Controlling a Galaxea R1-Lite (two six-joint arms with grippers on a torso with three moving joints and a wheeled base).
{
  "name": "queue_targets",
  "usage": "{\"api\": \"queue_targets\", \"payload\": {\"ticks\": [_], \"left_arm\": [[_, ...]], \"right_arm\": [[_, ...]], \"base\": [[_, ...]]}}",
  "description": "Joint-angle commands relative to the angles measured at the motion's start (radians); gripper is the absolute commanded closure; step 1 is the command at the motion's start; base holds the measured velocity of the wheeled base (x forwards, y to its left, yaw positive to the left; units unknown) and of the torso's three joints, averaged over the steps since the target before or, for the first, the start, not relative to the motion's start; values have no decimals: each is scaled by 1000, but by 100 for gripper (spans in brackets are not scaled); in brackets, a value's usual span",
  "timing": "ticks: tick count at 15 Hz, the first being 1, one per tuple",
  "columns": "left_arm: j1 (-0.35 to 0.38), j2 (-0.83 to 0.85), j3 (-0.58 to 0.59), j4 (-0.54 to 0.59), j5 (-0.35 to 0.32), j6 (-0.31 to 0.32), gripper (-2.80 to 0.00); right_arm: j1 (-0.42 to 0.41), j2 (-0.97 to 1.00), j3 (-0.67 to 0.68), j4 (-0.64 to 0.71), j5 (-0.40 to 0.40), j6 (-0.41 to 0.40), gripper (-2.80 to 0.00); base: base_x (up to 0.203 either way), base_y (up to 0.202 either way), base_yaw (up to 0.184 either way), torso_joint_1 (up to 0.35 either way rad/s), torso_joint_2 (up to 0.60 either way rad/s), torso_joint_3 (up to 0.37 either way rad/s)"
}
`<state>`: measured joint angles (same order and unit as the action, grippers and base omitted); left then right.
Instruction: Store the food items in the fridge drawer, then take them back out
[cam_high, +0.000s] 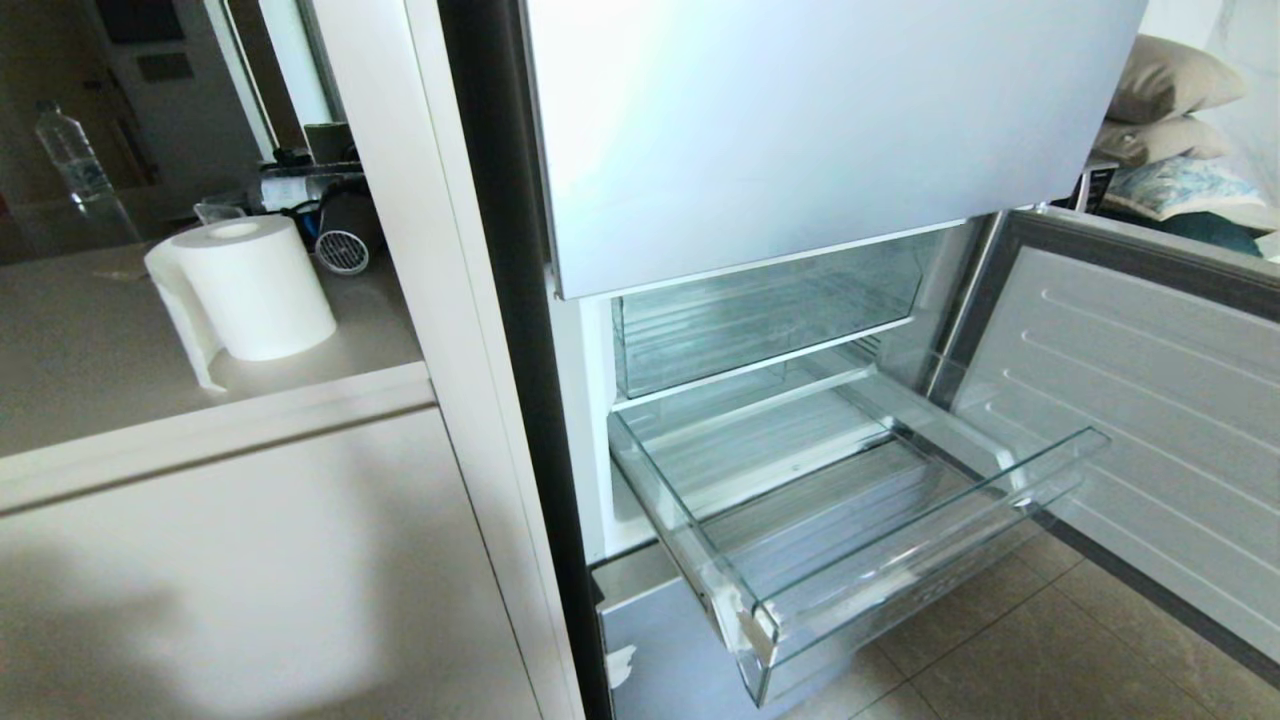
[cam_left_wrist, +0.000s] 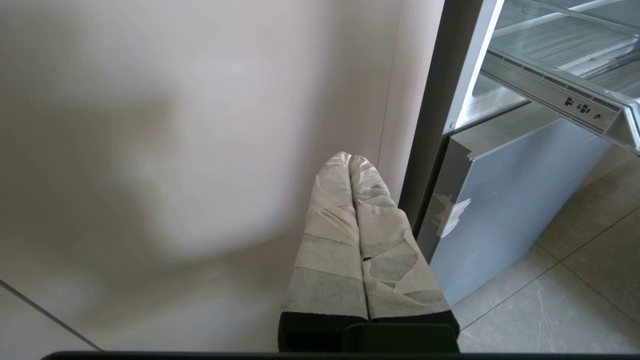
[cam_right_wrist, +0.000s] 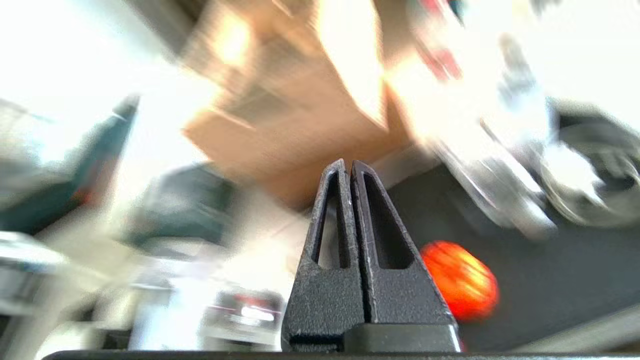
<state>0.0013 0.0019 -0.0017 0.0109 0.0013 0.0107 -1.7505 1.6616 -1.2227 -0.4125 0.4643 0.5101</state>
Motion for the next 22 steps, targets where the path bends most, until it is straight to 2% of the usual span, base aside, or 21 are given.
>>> {"api": "queue_targets", "payload": {"ticks": [1,2,3,5,7,9,12,14,15,17,20,22], "left_arm": [[0,0,0,0,0,0,0],[0,0,0,0,0,0,0],[0,0,0,0,0,0,0],[0,0,0,0,0,0,0],[0,0,0,0,0,0,0],[0,0,0,0,0,0,0],[0,0,0,0,0,0,0],[0,0,0,0,0,0,0],[0,0,0,0,0,0,0],[0,0,0,0,0,0,0],[0,0,0,0,0,0,0],[0,0,0,0,0,0,0]], "right_arm": [[49,-333,21,2,12,54,0],[103,-431,41,10,14,69,0],[193,-512,66,24,15,72,0],[449,-624,120,87,16,16,0],[743,-679,166,194,-6,-89,0],[1056,-694,210,324,-112,-181,0],[1492,-678,343,429,-338,-255,0],[1709,-617,495,466,-470,-281,0],[1773,-554,563,479,-514,-291,0],[1806,-455,615,492,-543,-292,0],[1817,-336,651,497,-526,-306,0],[1821,-244,654,498,-483,-353,0]], "base": [[0,0,0,0,0,0],[0,0,0,0,0,0],[0,0,0,0,0,0],[0,0,0,0,0,0],[0,0,0,0,0,0],[0,0,0,0,0,0],[0,0,0,0,0,0],[0,0,0,0,0,0],[0,0,0,0,0,0],[0,0,0,0,0,0],[0,0,0,0,0,0],[0,0,0,0,0,0]]}}
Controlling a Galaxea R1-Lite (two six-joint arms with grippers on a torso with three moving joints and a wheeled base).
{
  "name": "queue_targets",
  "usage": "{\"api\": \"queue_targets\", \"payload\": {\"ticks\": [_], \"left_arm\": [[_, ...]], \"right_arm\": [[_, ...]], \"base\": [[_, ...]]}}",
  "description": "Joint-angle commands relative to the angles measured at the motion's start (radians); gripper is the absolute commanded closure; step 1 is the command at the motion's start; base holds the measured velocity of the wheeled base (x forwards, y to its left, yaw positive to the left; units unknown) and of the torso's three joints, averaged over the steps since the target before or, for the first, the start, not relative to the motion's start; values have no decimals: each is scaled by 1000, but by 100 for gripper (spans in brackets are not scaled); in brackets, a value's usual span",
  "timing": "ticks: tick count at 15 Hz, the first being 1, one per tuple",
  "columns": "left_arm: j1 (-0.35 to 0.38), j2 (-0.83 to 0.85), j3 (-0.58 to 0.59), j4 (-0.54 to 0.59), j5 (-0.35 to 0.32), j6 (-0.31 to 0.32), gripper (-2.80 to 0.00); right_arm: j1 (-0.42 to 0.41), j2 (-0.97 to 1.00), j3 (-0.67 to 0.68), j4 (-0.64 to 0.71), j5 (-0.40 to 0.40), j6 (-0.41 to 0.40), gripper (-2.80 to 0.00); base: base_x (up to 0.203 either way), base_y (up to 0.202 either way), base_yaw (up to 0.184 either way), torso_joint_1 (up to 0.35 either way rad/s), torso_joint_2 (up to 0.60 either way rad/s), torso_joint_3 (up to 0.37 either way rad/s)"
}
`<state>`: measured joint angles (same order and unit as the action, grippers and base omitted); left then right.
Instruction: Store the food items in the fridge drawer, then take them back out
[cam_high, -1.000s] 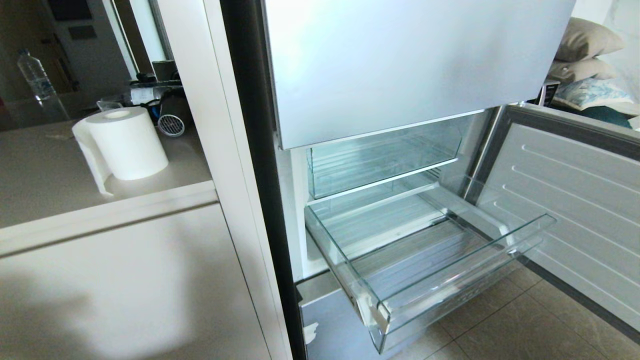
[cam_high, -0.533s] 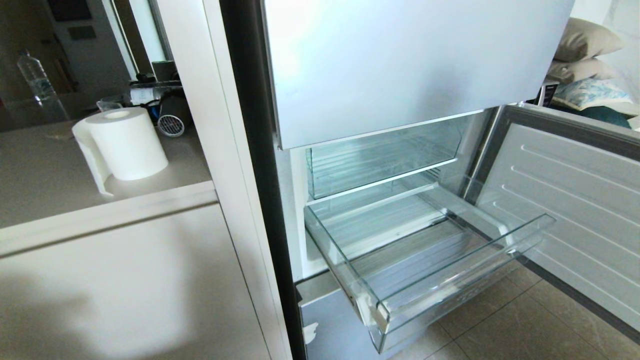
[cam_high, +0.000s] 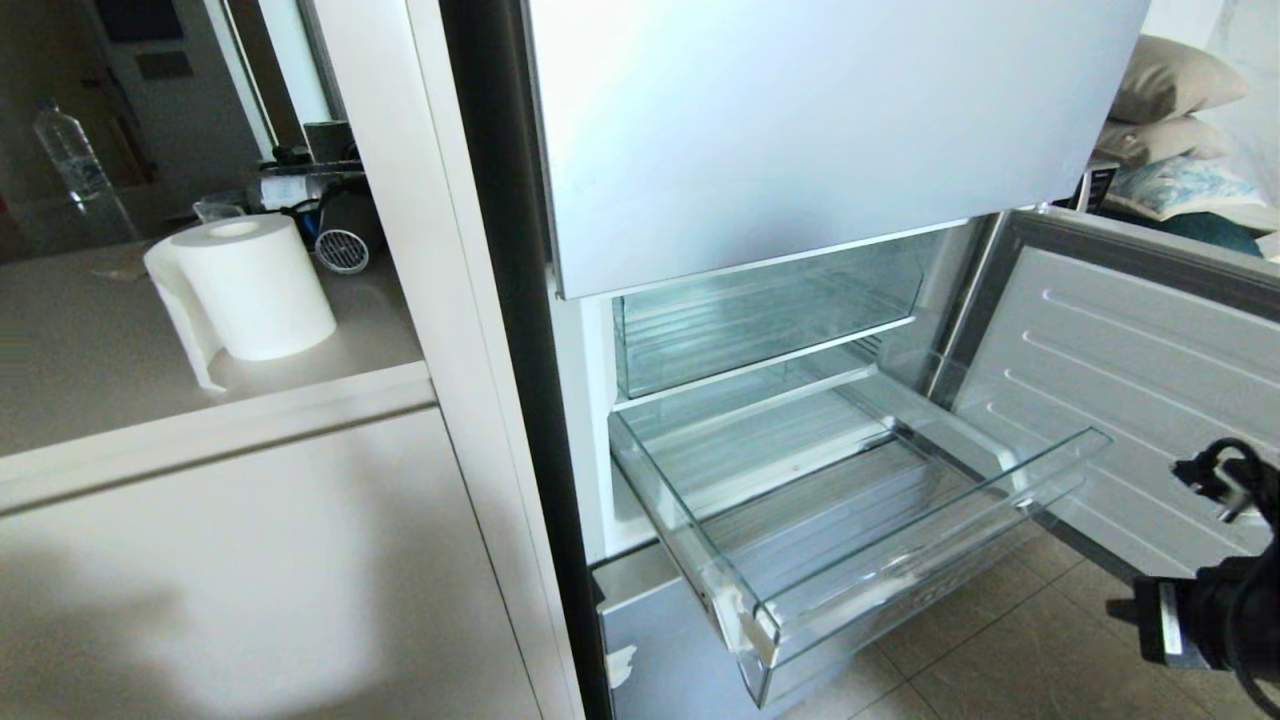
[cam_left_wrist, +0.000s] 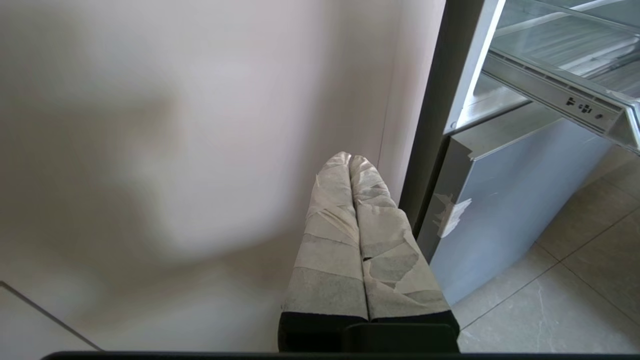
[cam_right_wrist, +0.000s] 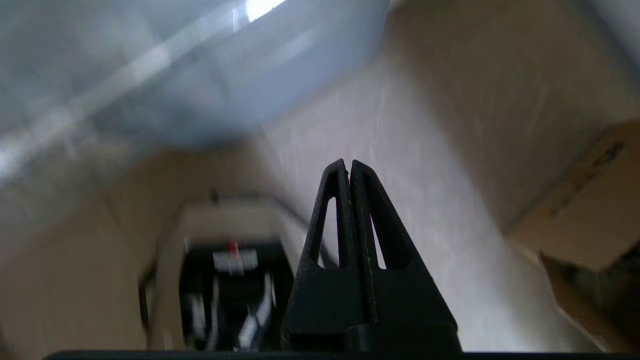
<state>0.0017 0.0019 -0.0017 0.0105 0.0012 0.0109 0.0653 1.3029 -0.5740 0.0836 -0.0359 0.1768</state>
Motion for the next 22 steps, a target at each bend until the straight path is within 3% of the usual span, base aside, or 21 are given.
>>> {"api": "queue_targets", "payload": {"ticks": [1,5,10,14,16,18,22], "left_arm": [[0,0,0,0,0,0,0],[0,0,0,0,0,0,0],[0,0,0,0,0,0,0],[0,0,0,0,0,0,0],[0,0,0,0,0,0,0],[0,0,0,0,0,0,0],[0,0,0,0,0,0,0]], "right_arm": [[12,144,3,2,35,-38,0],[74,288,-43,-27,72,-46,0],[85,567,-96,-437,127,-53,0],[91,800,-306,-639,135,-40,0],[111,880,-366,-815,145,-20,0],[145,913,-372,-933,145,5,0],[151,806,-255,-958,156,26,0]], "base": [[0,0,0,0,0,0],[0,0,0,0,0,0],[0,0,0,0,0,0],[0,0,0,0,0,0],[0,0,0,0,0,0],[0,0,0,0,0,0],[0,0,0,0,0,0]]}}
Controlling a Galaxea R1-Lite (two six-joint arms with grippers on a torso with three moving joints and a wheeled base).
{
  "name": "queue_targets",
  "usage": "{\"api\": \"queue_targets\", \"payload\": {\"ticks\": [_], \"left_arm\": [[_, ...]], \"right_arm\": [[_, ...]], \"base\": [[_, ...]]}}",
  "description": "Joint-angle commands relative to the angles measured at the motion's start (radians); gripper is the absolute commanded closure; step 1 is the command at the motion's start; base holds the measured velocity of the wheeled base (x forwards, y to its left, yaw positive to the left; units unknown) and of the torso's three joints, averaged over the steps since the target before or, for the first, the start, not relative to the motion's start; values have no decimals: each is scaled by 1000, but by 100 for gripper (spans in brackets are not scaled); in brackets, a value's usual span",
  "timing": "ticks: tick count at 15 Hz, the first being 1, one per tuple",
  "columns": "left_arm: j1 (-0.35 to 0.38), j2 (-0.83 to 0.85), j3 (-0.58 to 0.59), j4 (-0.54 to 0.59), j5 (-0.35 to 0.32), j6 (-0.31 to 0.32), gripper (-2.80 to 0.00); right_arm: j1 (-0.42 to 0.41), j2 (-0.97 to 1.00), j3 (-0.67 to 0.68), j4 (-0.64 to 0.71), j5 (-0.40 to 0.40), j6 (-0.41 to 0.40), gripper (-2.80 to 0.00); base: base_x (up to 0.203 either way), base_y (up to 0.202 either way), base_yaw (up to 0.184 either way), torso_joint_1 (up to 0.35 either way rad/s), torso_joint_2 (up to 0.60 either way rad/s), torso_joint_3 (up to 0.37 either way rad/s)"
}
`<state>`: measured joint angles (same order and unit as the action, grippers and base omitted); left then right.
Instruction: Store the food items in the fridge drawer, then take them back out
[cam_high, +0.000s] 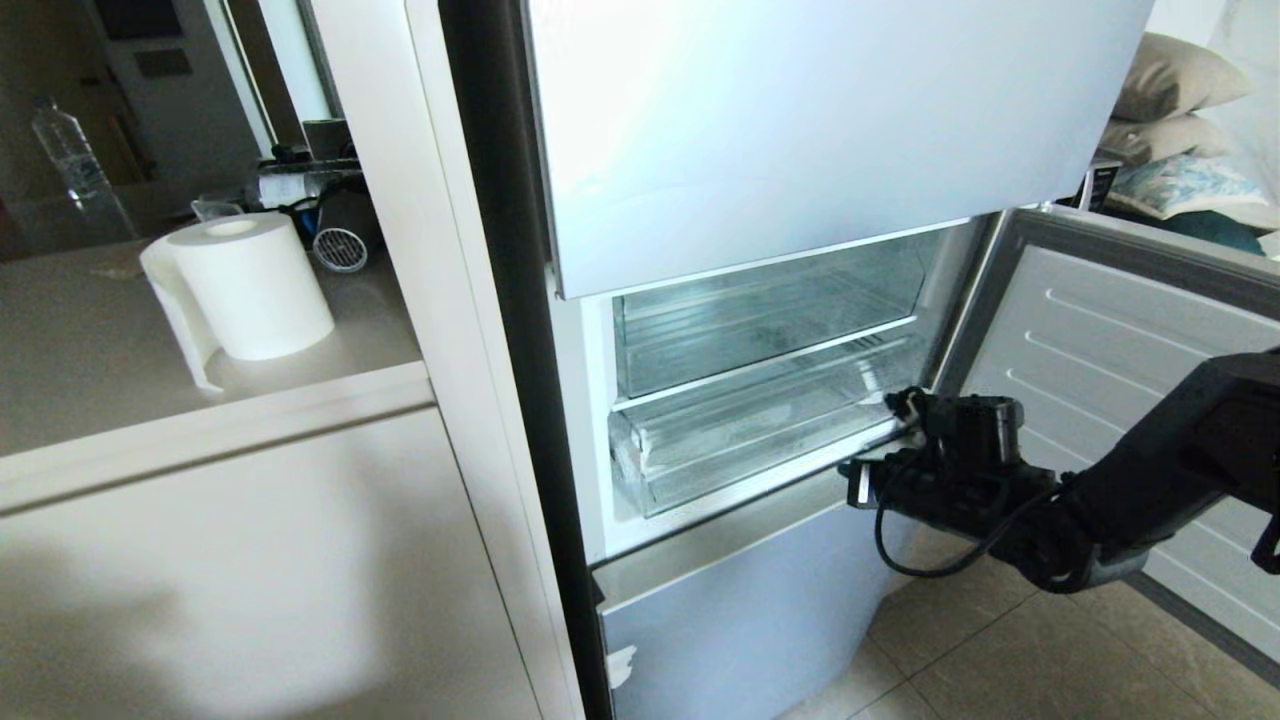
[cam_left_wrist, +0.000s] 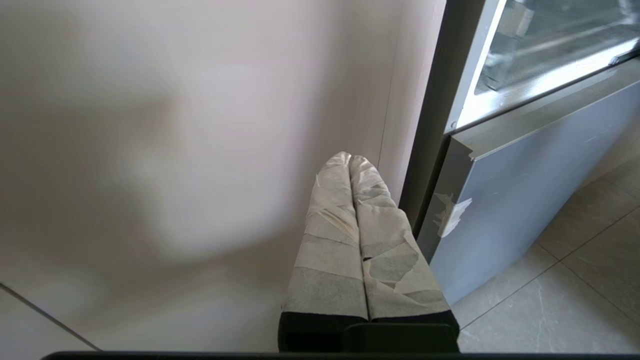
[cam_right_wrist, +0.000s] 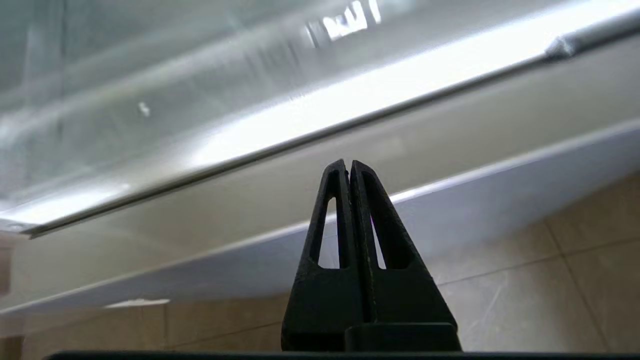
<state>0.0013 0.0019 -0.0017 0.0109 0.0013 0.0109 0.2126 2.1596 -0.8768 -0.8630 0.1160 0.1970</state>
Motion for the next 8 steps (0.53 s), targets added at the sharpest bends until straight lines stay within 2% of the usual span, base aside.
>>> {"api": "queue_targets", "payload": {"ticks": [1,8], "left_arm": [[0,0,0,0,0,0,0],[0,0,0,0,0,0,0]], "right_arm": [[4,-87,88,-16,14,8,0],[4,-522,419,-16,36,-9,0]], "base": [[0,0,0,0,0,0],[0,0,0,0,0,0]]}}
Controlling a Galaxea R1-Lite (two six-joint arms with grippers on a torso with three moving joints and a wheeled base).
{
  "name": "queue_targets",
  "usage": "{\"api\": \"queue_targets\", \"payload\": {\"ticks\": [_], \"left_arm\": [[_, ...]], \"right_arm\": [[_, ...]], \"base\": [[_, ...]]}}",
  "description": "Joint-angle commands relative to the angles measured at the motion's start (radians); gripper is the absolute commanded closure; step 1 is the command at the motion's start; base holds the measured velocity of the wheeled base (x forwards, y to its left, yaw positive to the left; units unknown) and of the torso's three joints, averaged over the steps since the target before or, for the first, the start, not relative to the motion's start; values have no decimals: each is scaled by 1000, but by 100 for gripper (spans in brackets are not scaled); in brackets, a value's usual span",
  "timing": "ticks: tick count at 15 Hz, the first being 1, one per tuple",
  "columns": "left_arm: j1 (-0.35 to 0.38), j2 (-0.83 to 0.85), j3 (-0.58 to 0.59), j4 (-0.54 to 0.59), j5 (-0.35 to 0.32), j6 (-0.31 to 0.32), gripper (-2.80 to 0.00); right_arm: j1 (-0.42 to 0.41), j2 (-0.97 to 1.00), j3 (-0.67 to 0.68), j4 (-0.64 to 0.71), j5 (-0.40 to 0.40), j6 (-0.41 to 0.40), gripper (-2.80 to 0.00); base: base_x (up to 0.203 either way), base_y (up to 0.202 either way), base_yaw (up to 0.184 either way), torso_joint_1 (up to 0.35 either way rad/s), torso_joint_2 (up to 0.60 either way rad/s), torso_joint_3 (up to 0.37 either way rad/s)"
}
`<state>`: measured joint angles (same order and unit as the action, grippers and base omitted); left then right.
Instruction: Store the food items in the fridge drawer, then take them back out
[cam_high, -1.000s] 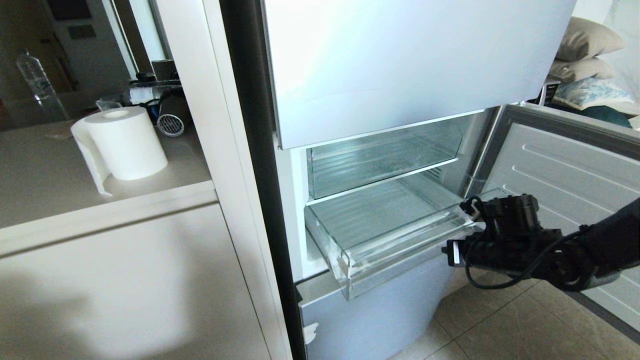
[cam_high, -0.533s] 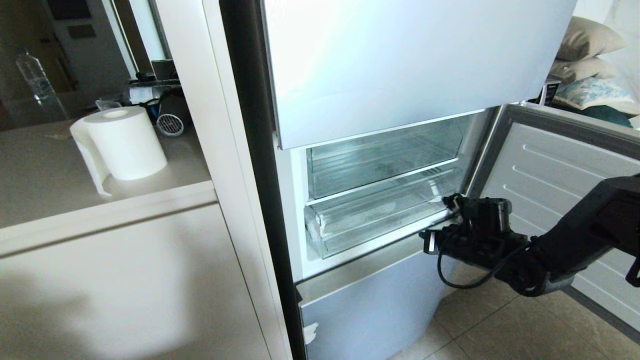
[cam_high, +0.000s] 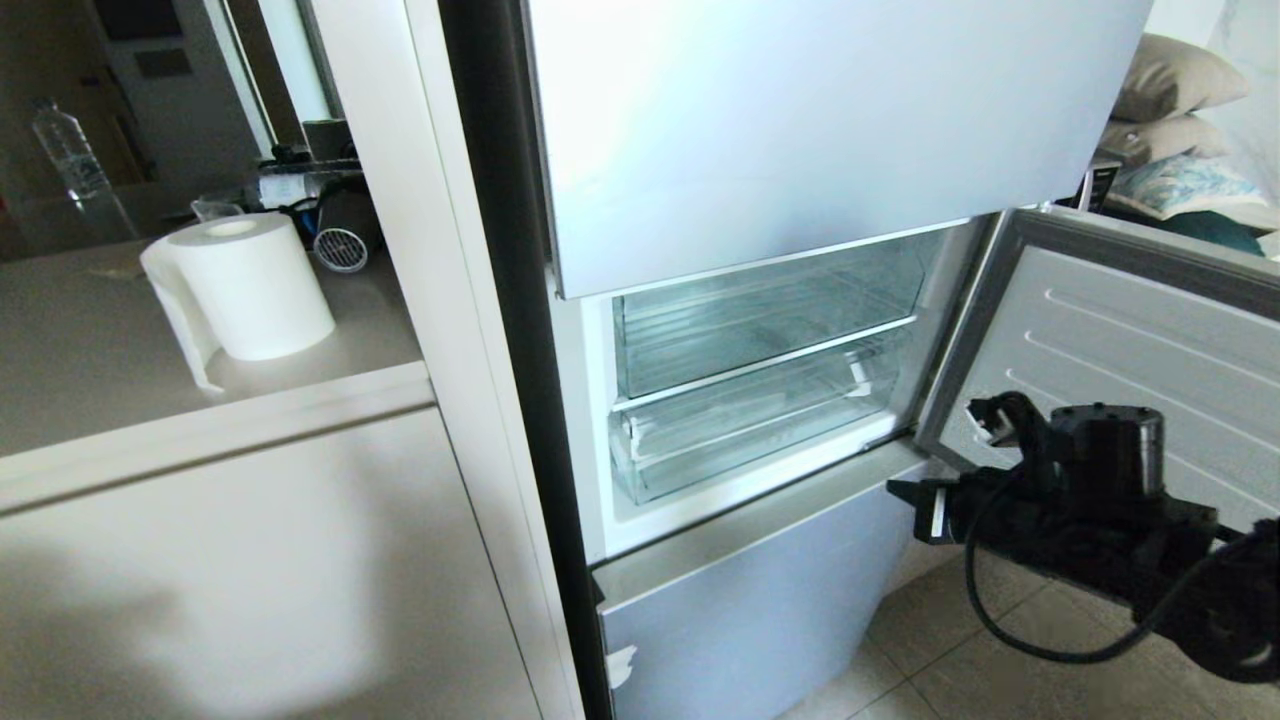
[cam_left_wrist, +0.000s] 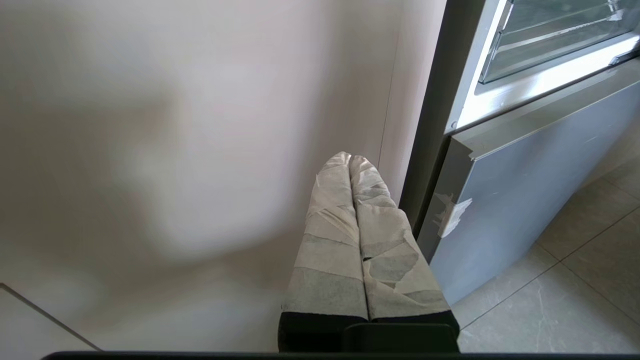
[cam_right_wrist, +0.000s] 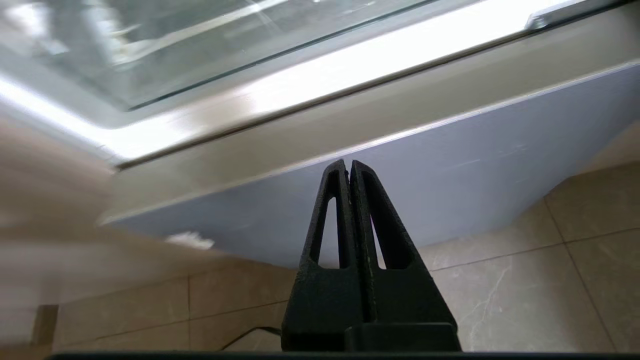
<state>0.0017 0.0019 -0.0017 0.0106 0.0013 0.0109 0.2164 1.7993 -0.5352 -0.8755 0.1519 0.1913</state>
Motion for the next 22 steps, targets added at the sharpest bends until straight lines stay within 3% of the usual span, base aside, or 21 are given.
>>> {"api": "queue_targets", "payload": {"ticks": [1,3,8,10,13,16,22], "left_arm": [[0,0,0,0,0,0,0],[0,0,0,0,0,0,0],[0,0,0,0,0,0,0],[0,0,0,0,0,0,0],[0,0,0,0,0,0,0],[0,0,0,0,0,0,0],[0,0,0,0,0,0,0]], "right_arm": [[0,-236,141,-3,-3,-13,0],[-1,-382,254,-2,-34,-26,0],[-7,-728,458,-2,-260,-95,0],[-47,-849,503,36,-286,-115,0],[-140,-1072,514,302,-262,-150,0],[-176,-1338,514,599,-233,-195,0],[-206,-1799,528,849,-144,-314,0]], "base": [[0,0,0,0,0,0],[0,0,0,0,0,0],[0,0,0,0,0,0],[0,0,0,0,0,0],[0,0,0,0,0,0],[0,0,0,0,0,0],[0,0,0,0,0,0]]}}
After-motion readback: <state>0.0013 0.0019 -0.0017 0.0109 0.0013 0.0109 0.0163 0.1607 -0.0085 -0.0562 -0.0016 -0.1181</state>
